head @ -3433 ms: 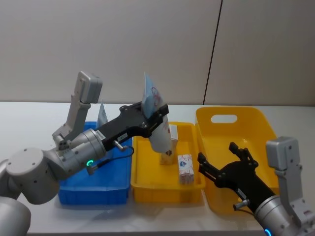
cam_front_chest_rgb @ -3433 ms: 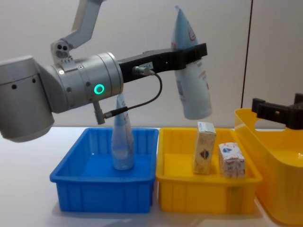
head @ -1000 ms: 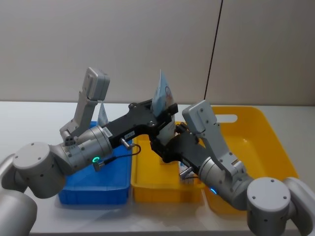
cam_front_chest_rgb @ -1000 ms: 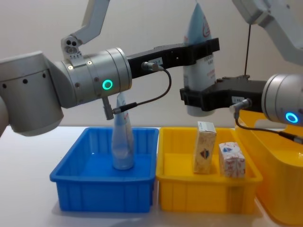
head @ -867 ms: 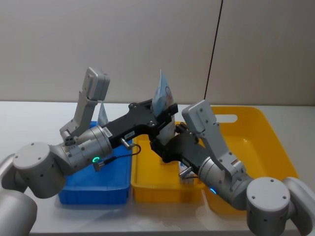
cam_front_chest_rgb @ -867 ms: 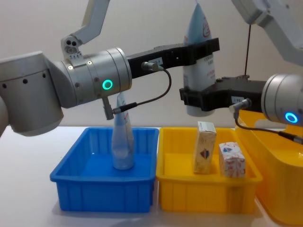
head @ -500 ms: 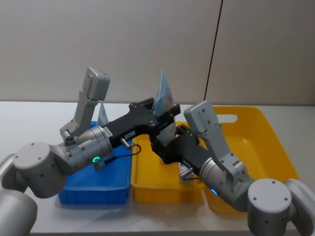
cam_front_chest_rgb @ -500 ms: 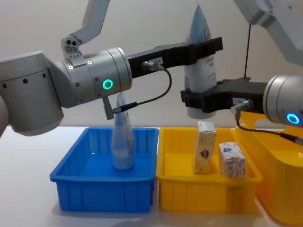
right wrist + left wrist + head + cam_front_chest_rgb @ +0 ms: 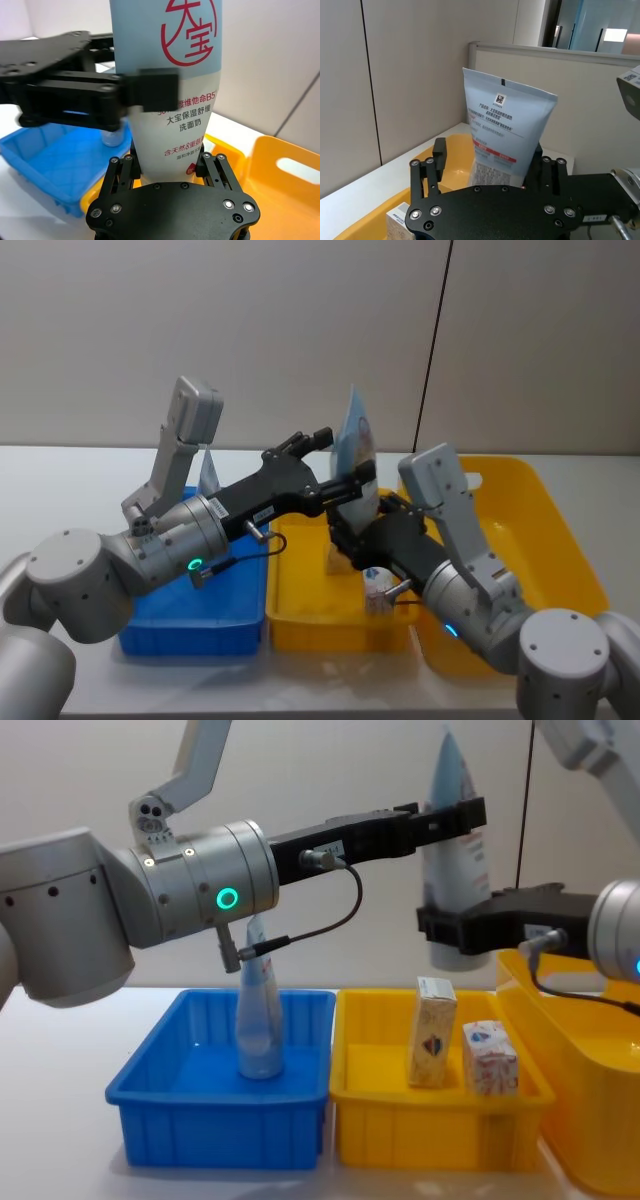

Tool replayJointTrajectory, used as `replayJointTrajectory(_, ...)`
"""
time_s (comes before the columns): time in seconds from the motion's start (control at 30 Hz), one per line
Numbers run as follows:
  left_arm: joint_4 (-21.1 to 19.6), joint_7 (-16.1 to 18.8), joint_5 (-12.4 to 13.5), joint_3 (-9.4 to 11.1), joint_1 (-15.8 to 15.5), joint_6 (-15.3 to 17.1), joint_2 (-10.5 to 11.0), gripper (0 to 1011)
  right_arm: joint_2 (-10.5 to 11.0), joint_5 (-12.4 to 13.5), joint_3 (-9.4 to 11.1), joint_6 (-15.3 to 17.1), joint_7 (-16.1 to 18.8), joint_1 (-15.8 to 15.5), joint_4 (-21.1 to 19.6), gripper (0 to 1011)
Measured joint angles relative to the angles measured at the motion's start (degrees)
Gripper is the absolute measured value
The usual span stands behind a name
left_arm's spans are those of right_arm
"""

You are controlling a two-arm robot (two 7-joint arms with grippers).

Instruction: Bimanual collaborative sorting of washing and personal care products

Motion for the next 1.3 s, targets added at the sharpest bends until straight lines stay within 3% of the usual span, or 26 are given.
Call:
replayJointTrajectory(0.1,0.00,0.01,0.00,0.00,0.00,0.00,0.00,999,0.14,-0.25,0.88,0.19,-0.87,-0.52,-0.30,533)
replayJointTrajectory(0.5,0.02,0.03,0.02,0.00,0.00,0.00,-0.01,1001,0.96,-1.54,5.16,0.88,-5.16,-2.60,-1.57,474)
replayJointTrajectory(0.8,0.02,0.03,0.02,0.00,0.00,0.01,-0.01,1001,1.47,-1.91,9.79,2.46,-8.91,-4.83,-3.65,445)
replayJointTrajectory(1.07,0.02,0.03,0.02,0.00,0.00,0.01,-0.01,1001,1.82,-1.49,14.36,6.38,-11.52,-7.57,-6.55,424)
replayJointTrajectory(1.3,0.02,0.03,0.02,0.00,0.00,0.01,0.00,1001,2.42,-0.45,16.60,10.66,-11.73,-9.23,-8.09,407)
